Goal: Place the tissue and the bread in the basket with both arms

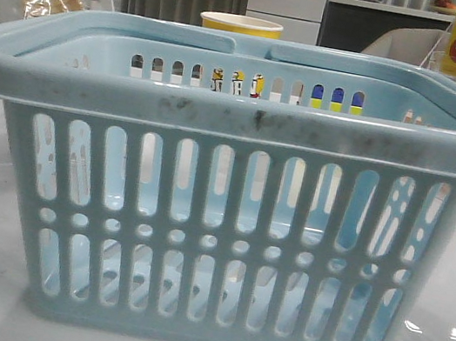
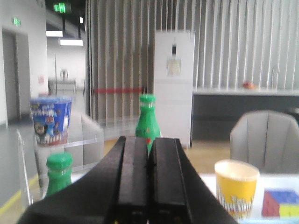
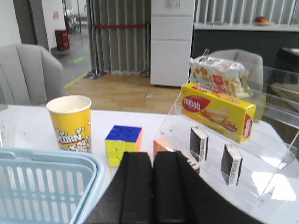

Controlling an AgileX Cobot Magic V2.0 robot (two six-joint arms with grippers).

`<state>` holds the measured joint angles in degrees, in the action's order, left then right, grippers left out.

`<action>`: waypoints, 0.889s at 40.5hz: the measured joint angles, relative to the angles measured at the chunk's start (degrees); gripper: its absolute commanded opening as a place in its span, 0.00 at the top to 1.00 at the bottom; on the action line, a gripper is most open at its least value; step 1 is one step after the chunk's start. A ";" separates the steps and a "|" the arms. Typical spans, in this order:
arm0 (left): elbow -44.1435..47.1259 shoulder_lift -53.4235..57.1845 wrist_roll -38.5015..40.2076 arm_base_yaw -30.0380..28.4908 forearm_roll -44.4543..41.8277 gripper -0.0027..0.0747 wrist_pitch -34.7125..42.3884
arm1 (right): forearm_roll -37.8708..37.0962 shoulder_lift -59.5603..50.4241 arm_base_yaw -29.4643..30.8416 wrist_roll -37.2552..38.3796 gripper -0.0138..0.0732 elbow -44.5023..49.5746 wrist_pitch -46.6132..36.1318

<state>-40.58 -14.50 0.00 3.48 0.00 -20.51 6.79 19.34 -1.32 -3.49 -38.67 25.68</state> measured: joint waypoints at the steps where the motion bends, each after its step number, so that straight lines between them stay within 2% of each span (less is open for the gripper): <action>1: -0.82 -0.98 0.00 0.00 0.00 0.85 -1.77 | 0.00 0.94 0.00 0.00 0.78 -0.49 0.67; 18: -2.70 -15.65 0.00 0.00 0.00 0.85 -19.35 | -0.34 16.01 0.00 0.00 0.78 -1.29 10.22; 29: -2.70 -21.70 0.00 0.00 0.00 0.85 -22.25 | -0.34 23.07 0.00 0.00 0.76 -1.29 12.78; 31: -2.70 -22.51 0.00 0.00 0.00 0.85 -22.27 | -0.34 24.02 0.00 0.00 0.73 -1.29 12.78; 34: -2.70 -23.51 0.00 0.00 0.00 0.85 -22.36 | -0.34 25.23 0.00 0.00 0.62 -1.29 12.90; 36: -2.70 -24.02 0.00 0.00 0.00 0.84 -22.59 | -0.34 25.90 0.00 0.00 0.50 -1.29 12.90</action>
<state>-43.28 -38.52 0.00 3.48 0.00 -43.10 6.45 45.23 -1.32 -3.49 -39.96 38.58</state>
